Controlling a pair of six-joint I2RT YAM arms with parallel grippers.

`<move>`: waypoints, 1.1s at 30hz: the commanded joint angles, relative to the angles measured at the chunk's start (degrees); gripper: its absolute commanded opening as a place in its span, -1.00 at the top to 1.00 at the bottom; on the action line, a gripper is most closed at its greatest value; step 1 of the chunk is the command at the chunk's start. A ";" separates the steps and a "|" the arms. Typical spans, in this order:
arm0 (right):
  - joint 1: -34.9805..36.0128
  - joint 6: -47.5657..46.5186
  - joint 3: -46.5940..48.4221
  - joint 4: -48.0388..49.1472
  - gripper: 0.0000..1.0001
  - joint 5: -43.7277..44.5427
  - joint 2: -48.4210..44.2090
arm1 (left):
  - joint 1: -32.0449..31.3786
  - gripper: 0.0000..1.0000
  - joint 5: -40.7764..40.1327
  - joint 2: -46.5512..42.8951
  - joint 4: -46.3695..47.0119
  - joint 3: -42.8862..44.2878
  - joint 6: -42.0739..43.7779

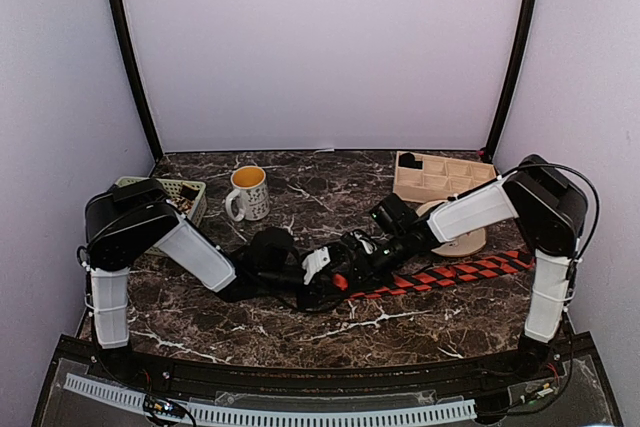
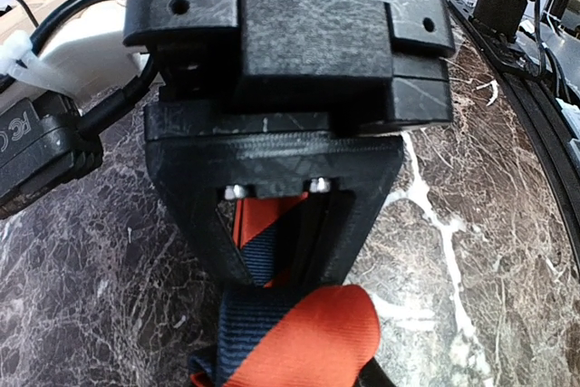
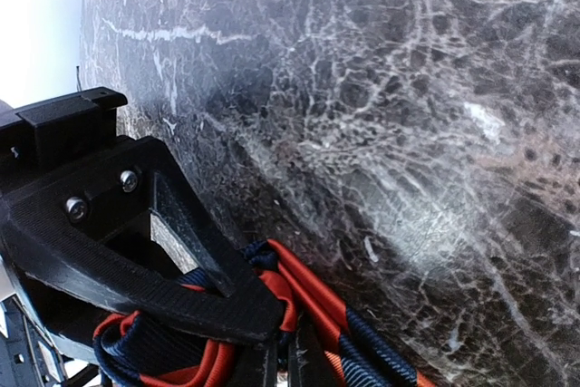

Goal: Roll the ties
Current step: Roll the tie at the center of the board.

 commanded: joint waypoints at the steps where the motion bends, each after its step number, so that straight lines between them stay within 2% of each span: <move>1: -0.75 -0.64 -3.27 -5.45 0.93 6.61 -0.61 | -0.41 0.58 -3.62 0.47 -12.16 -3.71 1.40; 11: -4.74 0.81 -4.41 -6.47 0.36 4.10 -7.77 | -0.41 0.62 -5.94 0.27 -20.62 -1.86 3.59; 17: -4.20 4.02 -3.43 -3.60 0.15 -0.97 -9.48 | -0.41 0.61 -6.90 1.04 -24.10 0.67 4.16; 21: -2.52 4.44 -1.26 -3.61 0.14 -1.71 -8.33 | -0.41 0.59 -6.79 1.33 -25.15 1.58 4.21; 26: -0.99 4.46 -0.76 -3.25 0.23 -1.58 -6.26 | -0.41 0.57 -6.49 1.42 -25.94 2.00 4.10; 32: -0.89 5.02 0.07 -2.39 0.44 -1.10 -4.97 | -0.41 0.56 -5.91 1.57 -26.95 2.53 4.20; 33: -0.81 5.08 0.19 -2.22 0.52 -1.14 -4.90 | -0.41 0.56 -5.81 1.59 -27.12 2.66 4.26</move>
